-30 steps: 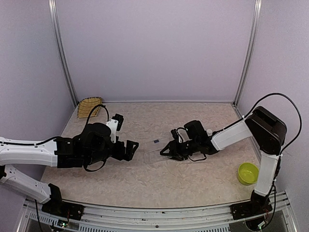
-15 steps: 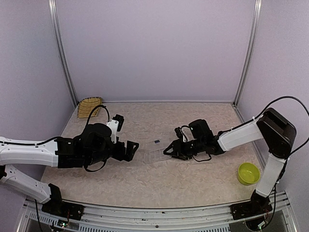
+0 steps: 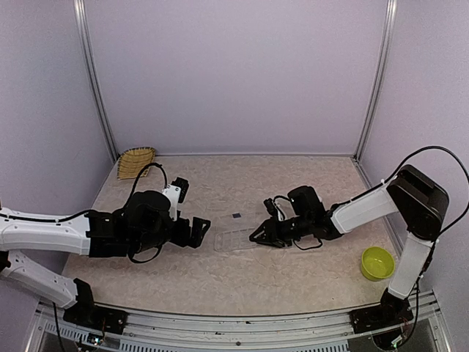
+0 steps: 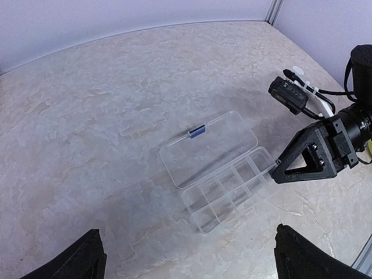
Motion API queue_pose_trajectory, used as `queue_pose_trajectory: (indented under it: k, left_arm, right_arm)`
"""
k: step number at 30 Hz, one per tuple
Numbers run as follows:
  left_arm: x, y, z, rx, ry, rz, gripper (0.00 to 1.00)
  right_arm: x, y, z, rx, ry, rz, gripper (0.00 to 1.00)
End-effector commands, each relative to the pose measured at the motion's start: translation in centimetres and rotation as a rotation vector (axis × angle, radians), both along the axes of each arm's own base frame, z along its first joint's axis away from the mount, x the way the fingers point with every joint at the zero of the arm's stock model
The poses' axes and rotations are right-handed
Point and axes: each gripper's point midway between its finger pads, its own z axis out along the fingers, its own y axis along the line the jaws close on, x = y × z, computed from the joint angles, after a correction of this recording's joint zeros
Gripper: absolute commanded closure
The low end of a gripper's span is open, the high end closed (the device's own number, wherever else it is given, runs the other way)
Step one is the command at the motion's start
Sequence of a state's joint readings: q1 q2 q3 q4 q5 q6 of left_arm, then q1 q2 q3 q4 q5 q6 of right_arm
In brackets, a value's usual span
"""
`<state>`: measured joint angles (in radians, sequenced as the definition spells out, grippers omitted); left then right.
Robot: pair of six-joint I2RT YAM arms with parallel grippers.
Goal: Sort the pills into containers
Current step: Place the pill container at the center of the board.
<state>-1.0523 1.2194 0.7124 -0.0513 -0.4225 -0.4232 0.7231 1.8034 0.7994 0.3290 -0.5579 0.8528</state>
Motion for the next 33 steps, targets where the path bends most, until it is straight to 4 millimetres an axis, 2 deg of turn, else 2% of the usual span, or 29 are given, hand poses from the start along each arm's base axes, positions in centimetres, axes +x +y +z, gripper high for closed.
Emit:
queue_pose_trajectory:
  k: [1, 10, 13, 18, 24, 27, 29, 32, 33]
  left_arm:
    - [0.1, 0.1, -0.4, -0.015, 0.008, 0.007, 0.01]
    - [0.0, 0.0, -0.6, -0.017, 0.013, 0.001, 0.01]
    - [0.0, 0.0, -0.7, -0.015, 0.015, 0.0, 0.01]
    - [0.0, -0.1, -0.7, -0.016, 0.014, -0.003, 0.01]
    - [-0.1, -0.4, -0.6, -0.022, 0.01, -0.018, 0.01]
    - [-0.1, -0.6, -0.6, -0.02, 0.006, -0.028, 0.01]
    - [-0.1, -0.7, -0.7, -0.015, 0.004, -0.033, 0.01]
    - [0.0, -0.9, -1.1, -0.003, 0.007, -0.041, 0.01]
    - [0.1, -1.0, -1.2, 0.001, 0.007, -0.045, 0.01]
  right_arm:
    - [-1.5, 1.4, 0.4, 0.057, -0.023, 0.095, 0.67]
    - [-3.5, 2.6, 0.0, 0.073, -0.018, 0.193, 0.69]
    - [-3.7, 2.5, -0.2, 0.051, -0.017, 0.198, 0.66]
    - [-2.8, 1.7, -0.3, -0.049, -0.052, 0.175, 0.56]
    - [-1.1, 0.2, 0.9, -0.169, -0.123, 0.119, 0.45]
    - [-0.1, -1.0, 2.3, -0.225, -0.186, 0.085, 0.35]
    - [0.5, -1.8, 3.6, -0.265, -0.241, 0.065, 0.24]
    - [1.3, -3.7, 5.3, -0.34, -0.327, 0.014, 0.01]
    - [1.5, -4.3, 5.9, -0.359, -0.356, 0.002, 0.0]
